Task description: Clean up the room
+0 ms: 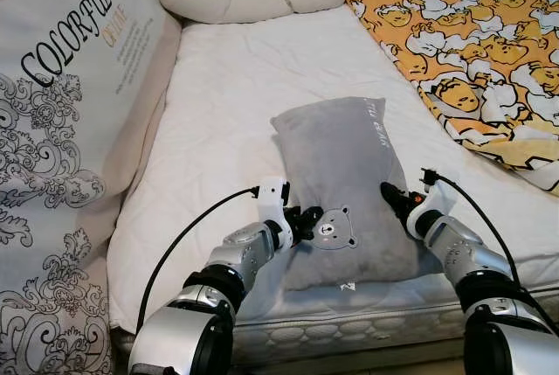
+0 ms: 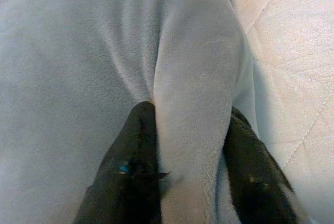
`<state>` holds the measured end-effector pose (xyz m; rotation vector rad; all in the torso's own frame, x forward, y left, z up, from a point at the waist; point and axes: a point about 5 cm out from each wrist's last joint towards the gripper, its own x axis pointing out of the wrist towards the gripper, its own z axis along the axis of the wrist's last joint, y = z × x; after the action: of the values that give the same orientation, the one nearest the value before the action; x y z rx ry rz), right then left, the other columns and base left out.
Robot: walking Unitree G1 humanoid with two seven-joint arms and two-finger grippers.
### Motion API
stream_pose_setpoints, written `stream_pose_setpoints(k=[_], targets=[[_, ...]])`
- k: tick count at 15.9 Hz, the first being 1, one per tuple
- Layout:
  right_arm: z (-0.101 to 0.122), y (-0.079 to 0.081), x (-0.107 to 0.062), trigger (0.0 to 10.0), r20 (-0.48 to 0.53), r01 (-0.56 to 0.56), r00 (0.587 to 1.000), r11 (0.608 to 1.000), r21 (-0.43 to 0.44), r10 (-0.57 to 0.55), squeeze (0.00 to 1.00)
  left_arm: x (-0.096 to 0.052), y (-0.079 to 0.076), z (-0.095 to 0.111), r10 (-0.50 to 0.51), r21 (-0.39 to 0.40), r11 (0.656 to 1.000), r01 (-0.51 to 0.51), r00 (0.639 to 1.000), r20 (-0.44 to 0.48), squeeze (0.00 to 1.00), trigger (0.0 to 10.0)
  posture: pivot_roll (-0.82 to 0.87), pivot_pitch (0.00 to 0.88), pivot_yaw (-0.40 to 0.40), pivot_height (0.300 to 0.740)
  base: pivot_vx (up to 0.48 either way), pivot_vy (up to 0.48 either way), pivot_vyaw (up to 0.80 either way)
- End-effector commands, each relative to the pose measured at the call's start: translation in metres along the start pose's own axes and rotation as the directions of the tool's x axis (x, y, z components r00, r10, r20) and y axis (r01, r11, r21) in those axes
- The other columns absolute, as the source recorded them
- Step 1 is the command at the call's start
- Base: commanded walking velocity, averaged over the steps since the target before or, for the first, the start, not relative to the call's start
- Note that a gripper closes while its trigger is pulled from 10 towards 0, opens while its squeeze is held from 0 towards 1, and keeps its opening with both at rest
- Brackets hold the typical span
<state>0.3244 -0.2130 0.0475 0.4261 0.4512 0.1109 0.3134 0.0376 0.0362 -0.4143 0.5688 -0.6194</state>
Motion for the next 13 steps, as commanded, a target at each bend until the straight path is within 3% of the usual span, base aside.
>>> stream_pose_setpoints(k=[1,5,9,11,13], targets=[[-0.005,0.012,0.005,0.0,-0.019,-0.015,1.000,1.000,-0.004,0.015,0.00,0.016,-0.035,0.010,-0.102,0.022,0.995,0.101,0.995,0.024,0.00,0.0,-0.11,0.000,0.112,0.740,0.000,0.000,0.00],[0.011,0.033,0.009,0.0,0.059,-0.045,0.997,0.998,0.033,0.043,0.00,0.013,-0.032,0.035,-0.107,0.043,0.994,0.103,0.989,0.104,0.00,0.0,-0.09,0.000,0.111,0.740,0.000,0.000,0.00],[0.034,0.068,0.006,0.0,0.197,-0.122,0.973,0.992,0.010,0.118,0.00,-0.003,-0.025,0.068,-0.106,0.157,0.985,0.070,0.965,0.239,0.00,0.0,-0.07,0.000,0.102,0.740,0.000,0.000,0.00],[0.045,0.090,-0.005,0.0,0.281,-0.166,0.944,0.985,-0.040,0.170,0.00,-0.030,-0.020,0.085,-0.095,0.259,0.966,0.004,0.935,0.340,0.00,0.0,-0.05,0.000,0.094,0.740,0.000,0.000,0.00],[0.045,0.099,-0.016,0.0,0.295,-0.176,0.935,0.979,-0.103,0.199,0.00,-0.056,-0.013,0.088,-0.035,0.322,0.941,-0.099,0.923,0.384,0.00,0.0,-0.05,0.000,0.091,0.740,0.000,0.000,0.00]])
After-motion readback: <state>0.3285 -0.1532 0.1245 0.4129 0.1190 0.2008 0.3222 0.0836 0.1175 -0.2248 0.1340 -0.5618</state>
